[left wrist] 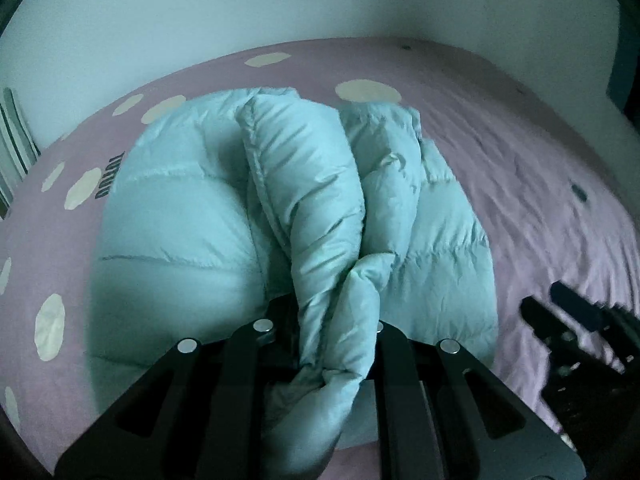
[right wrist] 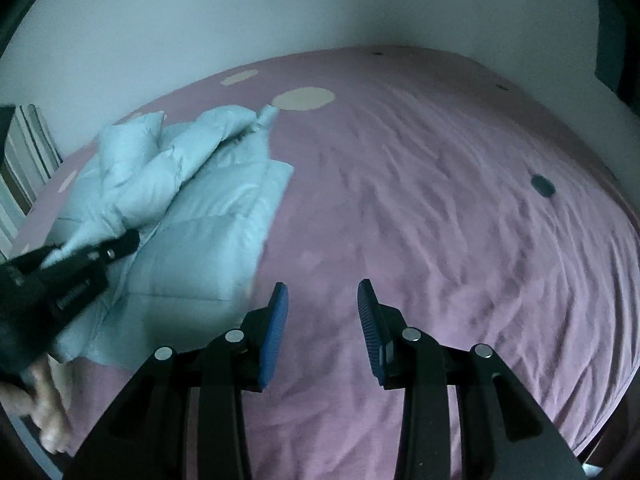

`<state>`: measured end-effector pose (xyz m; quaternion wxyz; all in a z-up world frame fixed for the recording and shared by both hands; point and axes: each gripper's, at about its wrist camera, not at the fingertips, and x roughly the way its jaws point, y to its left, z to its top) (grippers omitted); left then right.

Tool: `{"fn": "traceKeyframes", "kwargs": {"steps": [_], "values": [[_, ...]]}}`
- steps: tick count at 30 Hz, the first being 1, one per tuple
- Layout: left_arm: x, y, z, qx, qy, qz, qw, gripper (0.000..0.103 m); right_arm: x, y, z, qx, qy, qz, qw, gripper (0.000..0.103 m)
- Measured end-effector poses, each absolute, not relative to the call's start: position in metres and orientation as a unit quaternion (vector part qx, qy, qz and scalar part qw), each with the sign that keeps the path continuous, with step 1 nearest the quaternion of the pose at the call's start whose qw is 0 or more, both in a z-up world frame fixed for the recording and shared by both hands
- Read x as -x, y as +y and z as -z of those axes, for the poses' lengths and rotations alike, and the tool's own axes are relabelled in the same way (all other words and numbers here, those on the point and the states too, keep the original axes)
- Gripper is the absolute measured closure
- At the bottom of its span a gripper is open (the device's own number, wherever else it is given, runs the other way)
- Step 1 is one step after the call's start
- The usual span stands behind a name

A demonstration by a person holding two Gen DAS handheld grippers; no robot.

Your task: Fold large clothes

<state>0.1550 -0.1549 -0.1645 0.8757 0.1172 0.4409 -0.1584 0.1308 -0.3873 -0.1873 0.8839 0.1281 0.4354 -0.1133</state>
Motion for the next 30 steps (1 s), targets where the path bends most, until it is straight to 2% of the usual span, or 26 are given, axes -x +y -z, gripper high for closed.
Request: {"fn": "traceKeyframes", "kwargs": {"steps": [6, 8, 10, 15, 18, 24, 30], "values": [[-0.144, -0.161, 0.17, -0.129, 0.422, 0.148, 0.885, 0.09, -0.137, -0.396, 0.19, -0.132, 0.435, 0.119, 0.883, 0.065], [-0.141, -0.157, 0.162, -0.114, 0.424, 0.149, 0.886, 0.087, -0.123, -0.385, 0.187, -0.133, 0.431, 0.121, 0.884, 0.057], [-0.136, -0.154, 0.154, -0.106, 0.424, 0.151, 0.887, 0.079, -0.118, -0.379, 0.183, -0.131, 0.426, 0.123, 0.887, 0.055], [-0.119, -0.147, 0.114, -0.084, 0.402, 0.179, 0.894, 0.044, -0.118, -0.376, 0.175, -0.129, 0.422, 0.119, 0.89, 0.055], [-0.112, -0.136, 0.091, -0.073, 0.394, 0.195, 0.895, 0.034, -0.115, -0.369, 0.163, -0.126, 0.415, 0.116, 0.894, 0.055], [-0.11, -0.084, 0.061, -0.044, 0.369, 0.175, 0.911, 0.028, -0.116, -0.35, 0.142, -0.122, 0.402, 0.099, 0.902, 0.055], [-0.134, -0.012, 0.077, -0.018, 0.383, 0.093, 0.919, 0.028, -0.131, -0.326, 0.129, -0.113, 0.399, 0.075, 0.907, 0.052]]}}
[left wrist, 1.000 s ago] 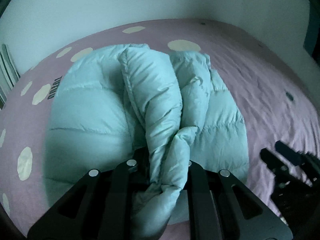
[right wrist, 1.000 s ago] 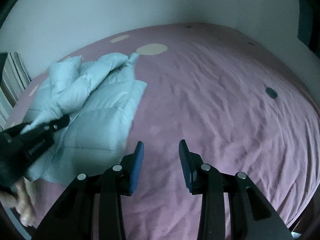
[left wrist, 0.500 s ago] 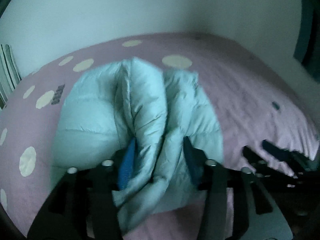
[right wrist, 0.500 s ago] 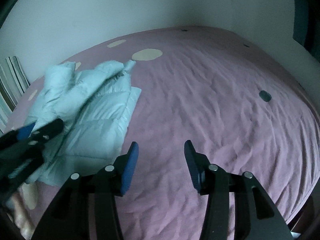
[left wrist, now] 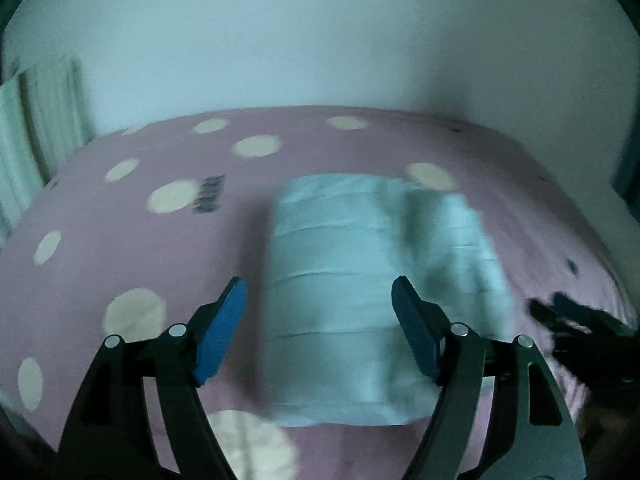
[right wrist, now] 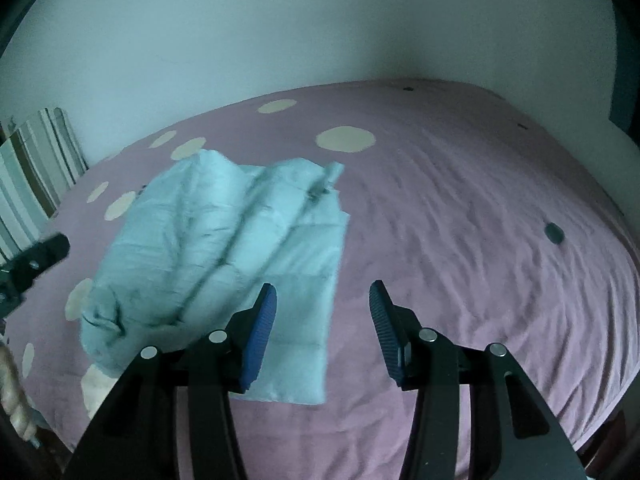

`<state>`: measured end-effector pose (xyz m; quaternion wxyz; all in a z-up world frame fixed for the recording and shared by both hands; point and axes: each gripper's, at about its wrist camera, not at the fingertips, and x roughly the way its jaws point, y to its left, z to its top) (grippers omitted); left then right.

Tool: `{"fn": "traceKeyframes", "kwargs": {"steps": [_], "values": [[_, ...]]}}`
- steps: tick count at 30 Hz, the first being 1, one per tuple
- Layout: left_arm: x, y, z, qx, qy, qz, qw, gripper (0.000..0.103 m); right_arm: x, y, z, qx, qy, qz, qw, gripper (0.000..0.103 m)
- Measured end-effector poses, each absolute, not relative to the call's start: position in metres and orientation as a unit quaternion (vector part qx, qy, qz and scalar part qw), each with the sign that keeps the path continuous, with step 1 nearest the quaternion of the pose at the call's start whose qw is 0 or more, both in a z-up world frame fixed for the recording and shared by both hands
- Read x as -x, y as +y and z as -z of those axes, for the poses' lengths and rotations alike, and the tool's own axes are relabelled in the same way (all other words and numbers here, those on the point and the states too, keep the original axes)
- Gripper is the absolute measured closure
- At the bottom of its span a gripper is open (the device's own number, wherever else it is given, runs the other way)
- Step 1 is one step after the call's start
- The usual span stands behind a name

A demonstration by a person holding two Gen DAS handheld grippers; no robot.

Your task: Fold large clothes

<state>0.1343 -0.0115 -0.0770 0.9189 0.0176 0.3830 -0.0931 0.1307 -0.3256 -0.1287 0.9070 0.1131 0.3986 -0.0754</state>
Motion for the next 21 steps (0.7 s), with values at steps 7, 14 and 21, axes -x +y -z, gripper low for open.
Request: {"fn": "traceKeyframes", "kwargs": {"steps": [7, 14, 21], "values": [[-0.16, 0.04, 0.113, 0.015, 0.424, 0.057, 0.904, 0.028, -0.152, -0.293, 0.121, -0.109, 0.399, 0.05, 0.909, 0.048], [-0.176, 0.04, 0.141, 0.013, 0.447, 0.068, 0.892, 0.028, -0.177, -0.26, 0.13, -0.12, 0.419, 0.019, 0.9, 0.039], [-0.177, 0.032, 0.151, 0.002, 0.444, 0.071, 0.893, 0.028, -0.184, -0.254, 0.151, -0.122, 0.444, 0.023, 0.887, 0.039]]}}
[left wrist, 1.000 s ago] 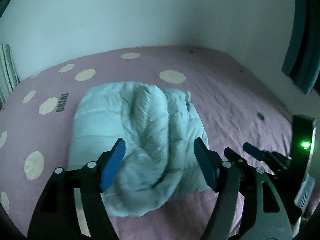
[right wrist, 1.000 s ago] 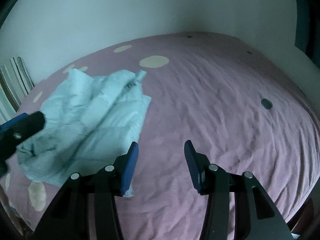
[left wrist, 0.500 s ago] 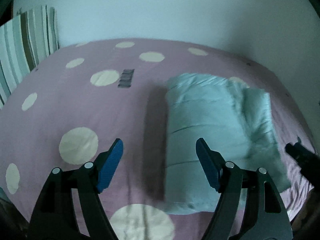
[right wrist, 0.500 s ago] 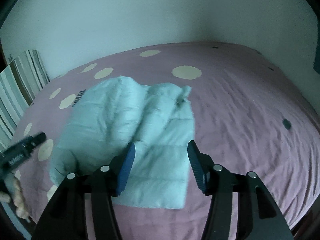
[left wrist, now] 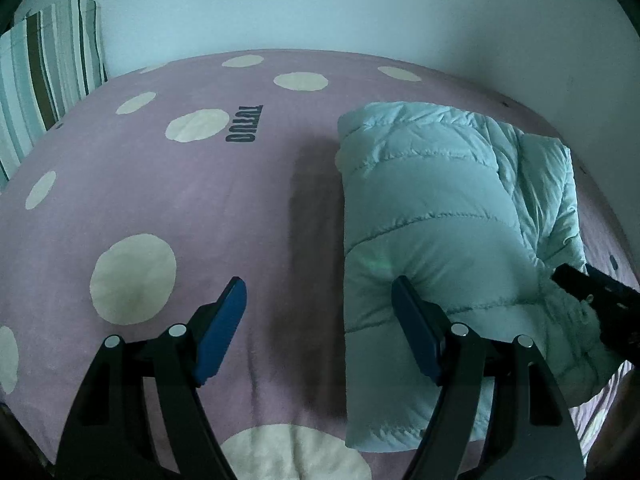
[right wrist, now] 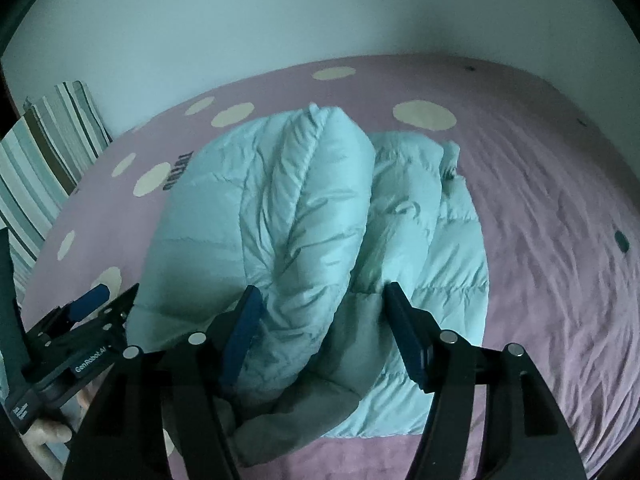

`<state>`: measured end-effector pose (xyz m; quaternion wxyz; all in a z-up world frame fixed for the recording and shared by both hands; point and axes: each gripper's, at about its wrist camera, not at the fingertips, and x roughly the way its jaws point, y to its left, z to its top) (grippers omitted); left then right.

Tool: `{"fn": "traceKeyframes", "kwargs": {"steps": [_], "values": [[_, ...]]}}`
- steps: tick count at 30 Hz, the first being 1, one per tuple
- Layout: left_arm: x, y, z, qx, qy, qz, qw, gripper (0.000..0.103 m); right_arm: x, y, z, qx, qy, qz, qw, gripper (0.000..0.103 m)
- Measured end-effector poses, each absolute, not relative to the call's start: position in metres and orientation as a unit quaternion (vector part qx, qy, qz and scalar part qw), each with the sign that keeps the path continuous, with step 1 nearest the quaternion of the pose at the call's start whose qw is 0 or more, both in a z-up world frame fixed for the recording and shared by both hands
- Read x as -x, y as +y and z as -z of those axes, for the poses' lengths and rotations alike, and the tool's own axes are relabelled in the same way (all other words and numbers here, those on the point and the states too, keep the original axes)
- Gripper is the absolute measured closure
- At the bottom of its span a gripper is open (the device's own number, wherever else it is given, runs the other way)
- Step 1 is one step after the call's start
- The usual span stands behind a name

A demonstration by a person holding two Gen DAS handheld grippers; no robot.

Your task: Fold large clothes

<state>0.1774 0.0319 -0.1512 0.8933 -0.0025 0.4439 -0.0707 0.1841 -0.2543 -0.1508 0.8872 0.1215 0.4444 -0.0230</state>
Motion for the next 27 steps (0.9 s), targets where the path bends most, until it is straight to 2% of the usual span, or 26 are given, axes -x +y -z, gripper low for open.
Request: {"fn": "traceKeyframes", "kwargs": {"steps": [1, 3, 5, 6, 8, 11, 16, 21, 27], "values": [[-0.178, 0.032, 0.152, 0.004, 0.445, 0.072, 0.893, 0.028, -0.184, -0.255, 0.153, -0.124, 0.447, 0.025, 0.886, 0.039], [-0.179, 0.031, 0.154, 0.006, 0.446, 0.074, 0.892, 0.028, -0.184, -0.256, 0.156, -0.129, 0.45, 0.025, 0.883, 0.049], [-0.18, 0.03, 0.156, 0.004, 0.447, 0.075, 0.892, 0.028, -0.186, -0.257, 0.159, -0.133, 0.456, 0.022, 0.88, 0.069], [-0.18, 0.029, 0.157, 0.003, 0.447, 0.075, 0.892, 0.028, -0.187, -0.257, 0.16, -0.135, 0.458, 0.018, 0.878, 0.074], [-0.182, 0.027, 0.155, 0.0, 0.445, 0.074, 0.892, 0.028, -0.186, -0.259, 0.161, -0.141, 0.456, 0.012, 0.879, 0.092], [-0.182, 0.024, 0.144, 0.003, 0.433, 0.081, 0.898, 0.028, -0.183, -0.267, 0.15, -0.151, 0.434, 0.014, 0.888, 0.096], [-0.186, 0.003, 0.134, 0.01, 0.429, 0.122, 0.895, 0.028, -0.178, -0.288, 0.144, -0.146, 0.424, 0.031, 0.893, 0.097], [-0.191, -0.033, 0.158, -0.041, 0.45, 0.127, 0.883, 0.027, -0.178, -0.317, 0.174, -0.174, 0.453, 0.039, 0.873, 0.097], [-0.202, -0.05, 0.191, -0.054, 0.478, 0.118, 0.869, 0.026, -0.189, -0.328, 0.213, -0.191, 0.476, 0.026, 0.858, 0.096]]}}
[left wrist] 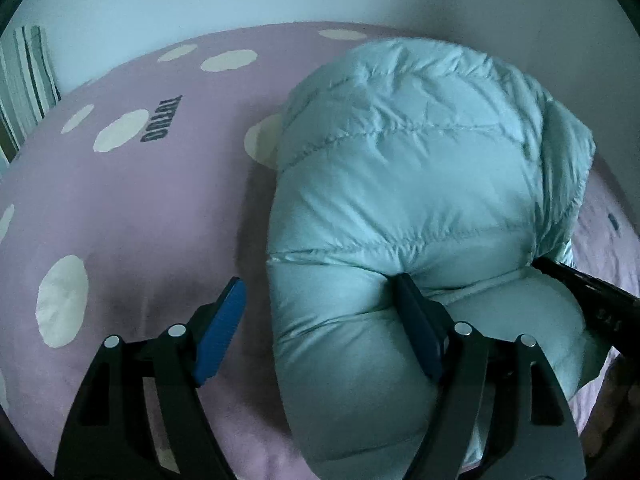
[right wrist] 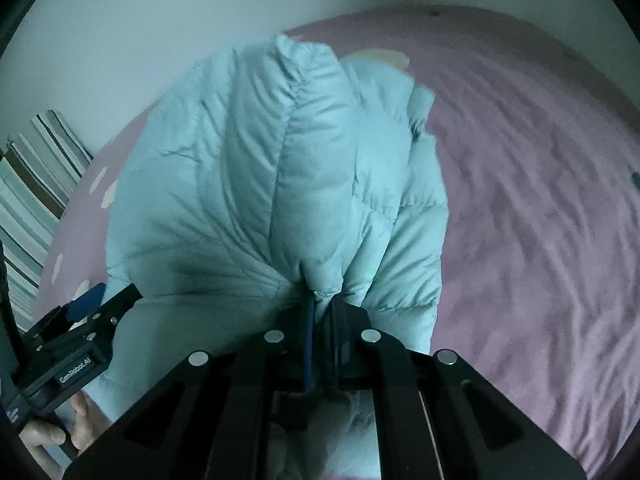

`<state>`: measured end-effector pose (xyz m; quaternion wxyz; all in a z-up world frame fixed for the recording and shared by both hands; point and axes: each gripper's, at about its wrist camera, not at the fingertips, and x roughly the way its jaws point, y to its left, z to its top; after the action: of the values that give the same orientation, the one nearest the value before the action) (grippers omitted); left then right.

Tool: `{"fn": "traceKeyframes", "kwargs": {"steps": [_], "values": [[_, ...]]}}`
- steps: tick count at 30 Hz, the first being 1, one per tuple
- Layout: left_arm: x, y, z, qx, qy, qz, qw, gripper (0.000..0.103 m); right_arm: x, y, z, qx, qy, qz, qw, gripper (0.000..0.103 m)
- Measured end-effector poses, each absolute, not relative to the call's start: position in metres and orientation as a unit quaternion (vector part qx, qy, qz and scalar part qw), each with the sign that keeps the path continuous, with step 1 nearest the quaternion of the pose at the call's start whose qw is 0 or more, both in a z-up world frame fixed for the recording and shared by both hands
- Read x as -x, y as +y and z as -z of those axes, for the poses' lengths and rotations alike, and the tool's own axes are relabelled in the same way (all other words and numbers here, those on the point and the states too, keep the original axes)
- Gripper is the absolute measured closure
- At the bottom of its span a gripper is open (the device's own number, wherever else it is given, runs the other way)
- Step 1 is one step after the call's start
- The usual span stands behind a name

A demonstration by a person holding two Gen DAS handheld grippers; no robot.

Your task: Fold large clothes

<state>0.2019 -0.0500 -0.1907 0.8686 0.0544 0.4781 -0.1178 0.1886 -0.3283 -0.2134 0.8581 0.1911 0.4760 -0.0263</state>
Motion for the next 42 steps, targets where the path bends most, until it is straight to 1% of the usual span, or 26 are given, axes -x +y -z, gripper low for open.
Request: {"fn": "traceKeyframes", "kwargs": {"steps": [3, 6, 9, 11, 12, 17, 20, 27, 34, 38, 42], "values": [[-0.205, -0.052, 0.2, -0.051, 0.481, 0.116, 0.868, 0.026, -0.192, -0.331, 0.222, -0.197, 0.477, 0.021, 0.856, 0.097], [-0.199, -0.051, 0.196, -0.05, 0.465, 0.122, 0.875, 0.028, -0.191, -0.332, 0.22, -0.198, 0.475, 0.015, 0.857, 0.097], [-0.192, -0.047, 0.188, -0.047, 0.46, 0.124, 0.878, 0.028, -0.183, -0.331, 0.211, -0.19, 0.466, 0.011, 0.864, 0.092], [-0.19, -0.041, 0.179, -0.042, 0.458, 0.124, 0.879, 0.028, -0.172, -0.328, 0.199, -0.171, 0.458, 0.019, 0.872, 0.084], [-0.19, -0.039, 0.175, -0.039, 0.458, 0.123, 0.88, 0.028, -0.169, -0.328, 0.195, -0.165, 0.456, 0.022, 0.875, 0.083], [-0.196, -0.019, 0.146, -0.009, 0.437, 0.118, 0.892, 0.028, -0.15, -0.331, 0.159, -0.165, 0.421, 0.034, 0.891, 0.083], [-0.21, -0.018, 0.138, -0.012, 0.433, 0.113, 0.894, 0.028, -0.153, -0.335, 0.138, -0.165, 0.402, 0.043, 0.9, 0.083], [-0.247, -0.038, 0.131, -0.026, 0.433, 0.125, 0.892, 0.028, -0.203, -0.332, 0.123, -0.145, 0.382, 0.031, 0.912, 0.083], [-0.274, -0.06, 0.148, -0.035, 0.457, 0.123, 0.88, 0.028, -0.237, -0.332, 0.14, -0.131, 0.403, 0.051, 0.904, 0.083], [-0.278, -0.067, 0.161, -0.037, 0.472, 0.122, 0.872, 0.028, -0.251, -0.34, 0.165, -0.134, 0.438, 0.062, 0.887, 0.083], [-0.283, -0.073, 0.178, -0.04, 0.487, 0.117, 0.864, 0.028, -0.256, -0.343, 0.19, -0.135, 0.456, 0.064, 0.877, 0.084]]}}
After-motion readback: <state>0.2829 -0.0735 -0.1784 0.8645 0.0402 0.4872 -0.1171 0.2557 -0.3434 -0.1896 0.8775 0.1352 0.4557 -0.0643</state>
